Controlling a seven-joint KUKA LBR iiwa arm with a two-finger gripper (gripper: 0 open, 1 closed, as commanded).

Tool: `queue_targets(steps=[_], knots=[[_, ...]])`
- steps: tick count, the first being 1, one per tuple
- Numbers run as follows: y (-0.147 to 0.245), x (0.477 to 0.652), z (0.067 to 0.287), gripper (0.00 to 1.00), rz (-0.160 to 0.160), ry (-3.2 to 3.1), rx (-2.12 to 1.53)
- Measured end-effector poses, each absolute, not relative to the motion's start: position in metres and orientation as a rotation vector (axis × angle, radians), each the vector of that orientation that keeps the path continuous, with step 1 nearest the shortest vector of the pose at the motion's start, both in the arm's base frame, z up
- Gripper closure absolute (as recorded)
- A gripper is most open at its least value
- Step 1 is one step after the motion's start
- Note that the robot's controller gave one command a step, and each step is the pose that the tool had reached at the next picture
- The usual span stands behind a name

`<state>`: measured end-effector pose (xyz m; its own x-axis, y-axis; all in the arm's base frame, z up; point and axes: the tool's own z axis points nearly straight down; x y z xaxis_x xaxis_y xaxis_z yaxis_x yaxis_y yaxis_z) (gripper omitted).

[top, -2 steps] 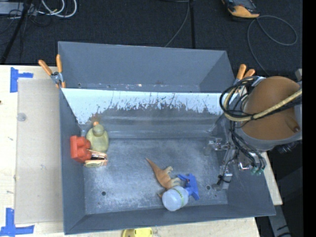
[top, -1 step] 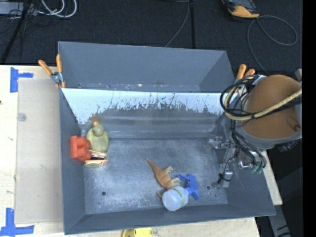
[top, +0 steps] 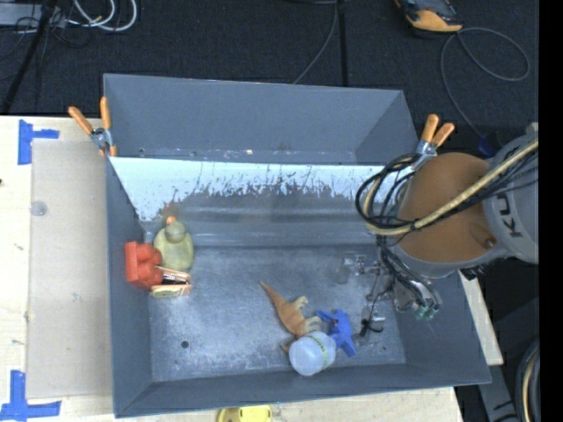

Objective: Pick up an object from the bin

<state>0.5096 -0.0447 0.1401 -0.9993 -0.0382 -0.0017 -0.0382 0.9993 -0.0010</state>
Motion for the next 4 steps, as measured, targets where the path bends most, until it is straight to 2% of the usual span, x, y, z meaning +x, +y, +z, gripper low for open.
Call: queue_targets(steps=[1,2,3,4], knots=[[0.001,0.502,0.097,0.0,0.0,3.141,-0.188],[0.011,0.488,0.081,0.0,0.005,3.11,-0.452],[0.022,0.473,0.07,1.0,0.002,3.094,-0.565],[0.022,0.473,0.07,1.0,0.002,3.094,-0.566]])
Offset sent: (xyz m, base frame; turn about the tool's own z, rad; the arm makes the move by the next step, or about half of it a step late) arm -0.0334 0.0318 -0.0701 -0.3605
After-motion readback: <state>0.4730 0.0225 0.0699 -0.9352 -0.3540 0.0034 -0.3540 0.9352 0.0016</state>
